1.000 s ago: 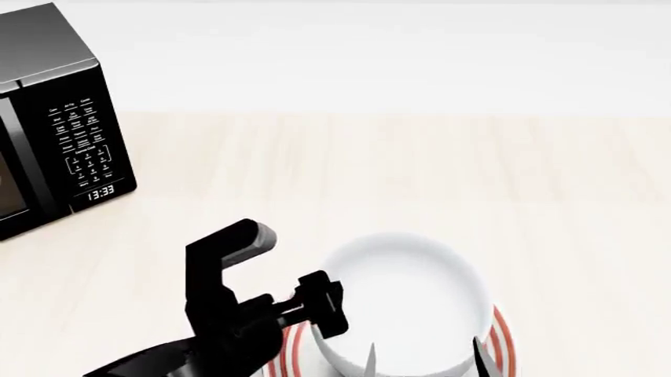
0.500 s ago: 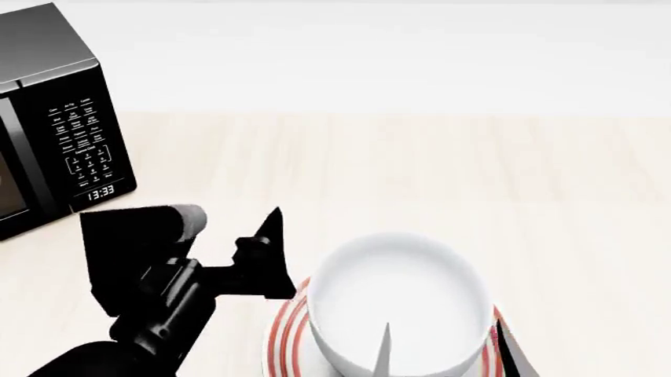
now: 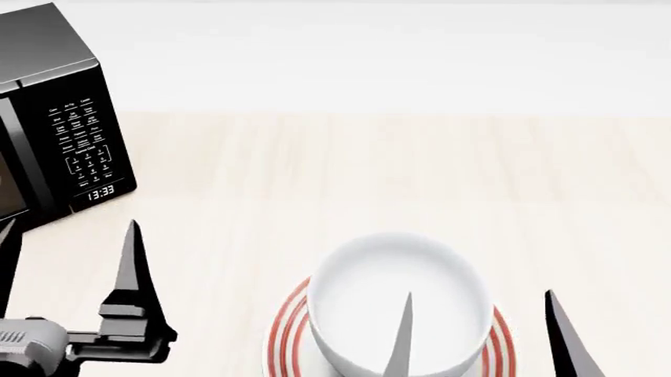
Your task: Pick up the white bowl and put it on the plate.
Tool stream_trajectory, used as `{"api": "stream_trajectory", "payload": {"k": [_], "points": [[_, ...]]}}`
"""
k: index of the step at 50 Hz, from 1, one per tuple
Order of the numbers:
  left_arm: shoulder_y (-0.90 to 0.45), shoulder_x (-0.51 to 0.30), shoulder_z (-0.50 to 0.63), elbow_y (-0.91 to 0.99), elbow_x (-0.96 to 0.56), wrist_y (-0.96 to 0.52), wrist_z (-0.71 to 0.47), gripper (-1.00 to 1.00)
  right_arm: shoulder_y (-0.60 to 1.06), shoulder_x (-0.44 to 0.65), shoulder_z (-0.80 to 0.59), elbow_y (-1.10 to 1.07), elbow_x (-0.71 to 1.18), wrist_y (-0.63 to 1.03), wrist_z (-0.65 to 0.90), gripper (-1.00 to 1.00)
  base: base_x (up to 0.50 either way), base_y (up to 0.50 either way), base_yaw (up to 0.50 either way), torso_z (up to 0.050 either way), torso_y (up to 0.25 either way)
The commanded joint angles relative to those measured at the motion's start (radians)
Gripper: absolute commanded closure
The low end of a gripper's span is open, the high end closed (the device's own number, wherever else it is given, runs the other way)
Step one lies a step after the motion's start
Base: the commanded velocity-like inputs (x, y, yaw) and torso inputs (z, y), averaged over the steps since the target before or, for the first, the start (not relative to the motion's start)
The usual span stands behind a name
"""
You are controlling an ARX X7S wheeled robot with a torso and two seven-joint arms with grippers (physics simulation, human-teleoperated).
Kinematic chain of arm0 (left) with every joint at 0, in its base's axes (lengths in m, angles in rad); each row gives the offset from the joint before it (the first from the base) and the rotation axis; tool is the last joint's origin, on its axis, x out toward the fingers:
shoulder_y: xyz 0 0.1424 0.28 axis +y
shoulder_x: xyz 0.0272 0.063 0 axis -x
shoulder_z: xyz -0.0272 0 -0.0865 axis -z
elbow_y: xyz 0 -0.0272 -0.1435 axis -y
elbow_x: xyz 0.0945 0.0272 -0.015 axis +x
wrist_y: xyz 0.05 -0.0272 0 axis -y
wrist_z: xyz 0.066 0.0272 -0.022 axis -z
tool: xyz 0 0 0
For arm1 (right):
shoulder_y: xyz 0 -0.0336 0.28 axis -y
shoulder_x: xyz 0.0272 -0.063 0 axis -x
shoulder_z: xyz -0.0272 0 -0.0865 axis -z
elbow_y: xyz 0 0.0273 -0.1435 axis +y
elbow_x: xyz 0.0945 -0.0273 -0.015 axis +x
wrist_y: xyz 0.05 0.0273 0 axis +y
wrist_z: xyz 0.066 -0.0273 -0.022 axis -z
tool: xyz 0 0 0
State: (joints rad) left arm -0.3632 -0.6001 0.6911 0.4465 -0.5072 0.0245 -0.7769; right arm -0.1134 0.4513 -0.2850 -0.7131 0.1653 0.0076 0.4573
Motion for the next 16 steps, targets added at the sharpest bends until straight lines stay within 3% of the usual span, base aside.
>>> {"api": "stream_trajectory", "payload": {"k": [1, 16], "points": [[0.150, -0.084, 0.006, 0.132, 0.183, 0.066, -0.111, -1.00, -0.015, 0.013, 0.000, -0.089, -0.032, -0.004, 0.015, -1.00, 0.00, 0.00, 0.00, 0.000, 0.000], [0.266, -0.156, 0.002, 0.254, 0.290, 0.091, -0.187, -1.00, -0.019, 0.019, -0.011, -0.215, -0.068, 0.044, 0.035, -1.00, 0.00, 0.00, 0.00, 0.000, 0.000]]}}
